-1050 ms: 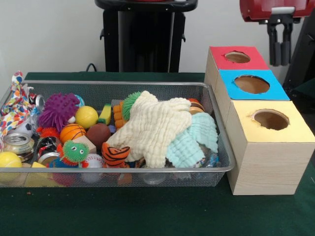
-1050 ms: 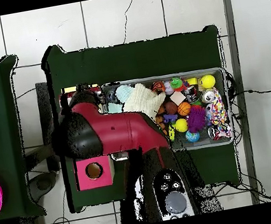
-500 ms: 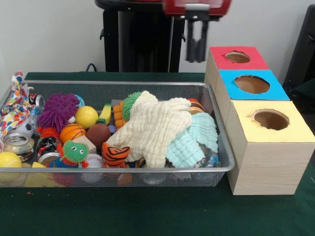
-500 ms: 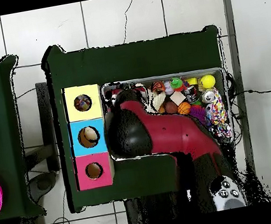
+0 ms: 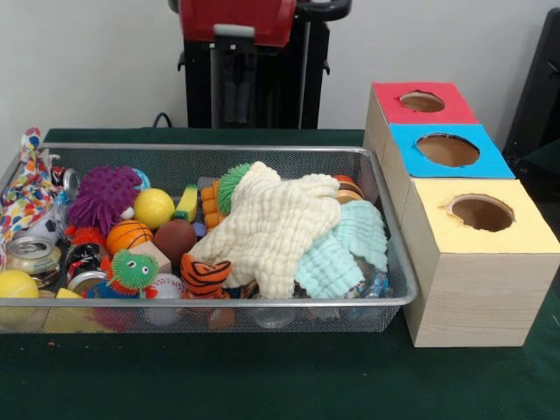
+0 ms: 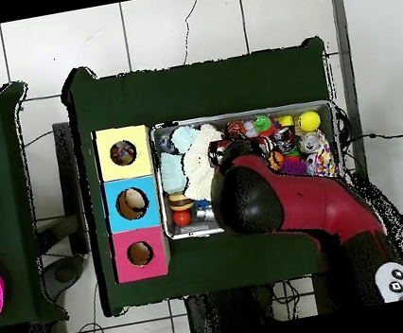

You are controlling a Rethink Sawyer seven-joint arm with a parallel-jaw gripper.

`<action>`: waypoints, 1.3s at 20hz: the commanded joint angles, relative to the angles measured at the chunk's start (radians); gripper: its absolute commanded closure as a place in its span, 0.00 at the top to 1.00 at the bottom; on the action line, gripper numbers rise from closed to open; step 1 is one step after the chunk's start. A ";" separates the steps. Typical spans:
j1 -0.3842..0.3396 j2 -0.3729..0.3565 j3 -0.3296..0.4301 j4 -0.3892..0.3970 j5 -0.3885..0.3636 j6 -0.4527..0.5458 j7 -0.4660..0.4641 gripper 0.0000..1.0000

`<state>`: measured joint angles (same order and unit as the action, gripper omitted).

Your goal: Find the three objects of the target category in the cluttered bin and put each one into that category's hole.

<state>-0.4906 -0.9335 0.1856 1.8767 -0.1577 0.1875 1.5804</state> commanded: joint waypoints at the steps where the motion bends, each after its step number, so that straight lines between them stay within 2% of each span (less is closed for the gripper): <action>1: -0.065 0.056 0.131 0.055 -0.140 0.040 -0.087 0.00; 7: -0.171 0.100 0.195 0.027 -0.223 0.067 -0.122 0.00; 14: -0.245 0.157 0.212 -0.078 -0.355 0.059 -0.152 0.00; 19: -0.302 0.156 0.252 -0.087 -0.413 0.070 -0.162 0.00; 26: -0.383 0.193 0.327 -0.154 -0.477 0.128 -0.213 0.00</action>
<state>-0.8272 -0.7856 0.3884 1.8090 -0.5470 0.1873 1.5804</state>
